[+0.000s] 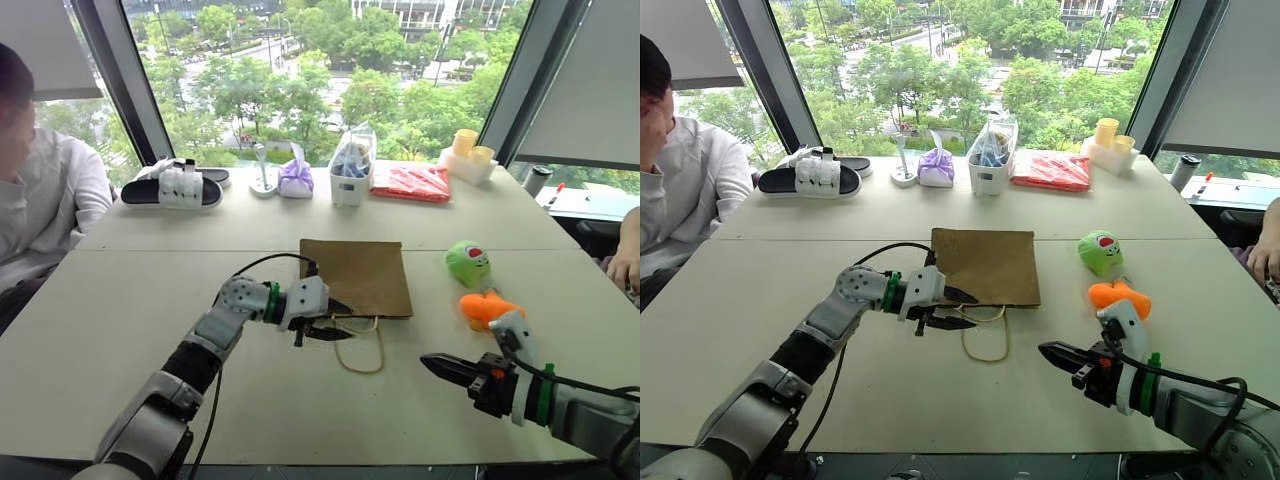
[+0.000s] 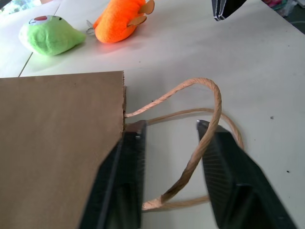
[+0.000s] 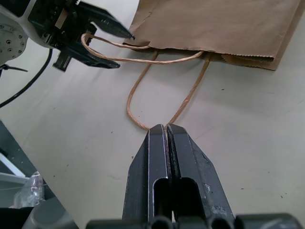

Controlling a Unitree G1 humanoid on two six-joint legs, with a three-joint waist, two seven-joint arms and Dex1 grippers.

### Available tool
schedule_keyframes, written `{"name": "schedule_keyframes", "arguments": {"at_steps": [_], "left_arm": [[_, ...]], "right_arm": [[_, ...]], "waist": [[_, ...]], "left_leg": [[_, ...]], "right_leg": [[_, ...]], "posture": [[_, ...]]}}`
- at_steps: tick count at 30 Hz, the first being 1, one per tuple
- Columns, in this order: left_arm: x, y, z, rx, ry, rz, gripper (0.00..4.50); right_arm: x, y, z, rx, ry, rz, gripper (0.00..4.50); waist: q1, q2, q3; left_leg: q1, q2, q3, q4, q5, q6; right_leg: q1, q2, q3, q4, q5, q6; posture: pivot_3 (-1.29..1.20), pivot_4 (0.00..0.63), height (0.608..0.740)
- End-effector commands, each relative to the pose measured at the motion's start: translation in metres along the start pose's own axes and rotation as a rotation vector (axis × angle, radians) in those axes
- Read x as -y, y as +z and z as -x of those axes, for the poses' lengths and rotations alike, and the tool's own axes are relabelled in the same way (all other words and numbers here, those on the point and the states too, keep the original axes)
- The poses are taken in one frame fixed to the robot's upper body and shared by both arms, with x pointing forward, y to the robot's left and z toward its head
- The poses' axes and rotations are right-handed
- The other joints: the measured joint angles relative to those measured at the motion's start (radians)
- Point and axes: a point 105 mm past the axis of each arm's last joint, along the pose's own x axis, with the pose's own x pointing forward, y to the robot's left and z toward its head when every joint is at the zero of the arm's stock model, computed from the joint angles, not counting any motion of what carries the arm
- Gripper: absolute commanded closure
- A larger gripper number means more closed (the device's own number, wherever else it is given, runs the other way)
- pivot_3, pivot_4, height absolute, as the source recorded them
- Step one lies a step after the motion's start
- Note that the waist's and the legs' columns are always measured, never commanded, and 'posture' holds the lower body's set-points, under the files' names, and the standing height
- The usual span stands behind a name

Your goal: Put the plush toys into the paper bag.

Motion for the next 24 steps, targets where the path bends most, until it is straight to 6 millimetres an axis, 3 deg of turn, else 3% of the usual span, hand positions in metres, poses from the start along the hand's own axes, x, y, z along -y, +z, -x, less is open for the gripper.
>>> {"name": "schedule_keyframes", "arguments": {"at_steps": [1, 6, 8, 11, 14, 21, 24], "left_arm": [[-0.008, 0.013, 0.001, 0.031, 0.008, -0.049, 4.45], [-0.024, 0.028, 0.002, 0.112, 0.099, 0.085, 4.45], [-0.037, 0.038, 0.004, 0.155, 0.164, 0.177, 4.45], [-0.061, 0.058, 0.003, 0.187, 0.267, 0.282, 4.45], [-0.067, 0.079, 0.001, 0.253, 0.287, 0.354, 4.50], [-0.071, 0.103, -0.003, 0.302, 0.324, 0.410, 4.50], [-0.070, 0.103, -0.005, 0.293, 0.333, 0.404, 4.50]], "right_arm": [[-0.003, 0.014, 0.004, 0.069, -0.014, 0.037, 4.50], [0.022, 0.039, 0.010, 0.193, -0.176, 0.105, 4.50], [0.040, 0.056, 0.015, 0.272, -0.303, 0.175, 4.50], [0.078, 0.060, 0.018, 0.235, -0.539, 0.350, 4.50], [0.083, 0.054, 0.013, 0.200, -0.533, 0.383, 3.59], [0.109, 0.051, 0.016, 0.123, -0.652, 0.431, 0.05], [0.122, 0.039, 0.012, 0.027, -0.671, 0.422, 0.05]], "waist": [[0.001, 0.000, 0.000], [0.002, 0.000, 0.000], [0.002, 0.000, 0.000], [0.003, 0.000, 0.000], [0.000, 0.000, 0.000], [-0.027, 0.001, 0.000], [-0.028, 0.001, 0.000]], "left_leg": [[0.000, 0.000, 0.000, 0.000, 0.000, 0.000], [0.000, 0.000, -0.001, 0.001, 0.000, 0.000], [0.000, 0.000, -0.001, 0.002, 0.000, 0.000], [0.000, -0.001, -0.001, 0.003, 0.000, 0.000], [0.000, -0.001, -0.002, 0.004, 0.000, 0.000], [0.000, -0.001, -0.002, 0.004, 0.001, -0.001], [0.001, -0.001, -0.002, 0.004, 0.001, -0.002]], "right_leg": [[0.000, 0.000, 0.000, 0.000, 0.000, 0.000], [0.001, 0.000, 0.000, 0.000, 0.000, 0.000], [0.001, 0.000, 0.000, 0.001, 0.000, 0.000], [0.001, 0.001, -0.001, 0.001, 0.000, 0.002], [0.002, 0.001, -0.001, 0.002, 0.000, 0.003], [0.002, 0.001, 0.000, 0.002, -0.001, 0.003], [0.003, 0.001, 0.000, 0.002, -0.001, 0.003]], "posture": [[0.00, 0.150, 0.740], [0.00, 0.150, 0.740], [0.00, 0.150, 0.740], [0.00, 0.150, 0.740], [0.00, 0.150, 0.740], [0.00, 0.150, 0.740], [0.00, 0.150, 0.740]]}}
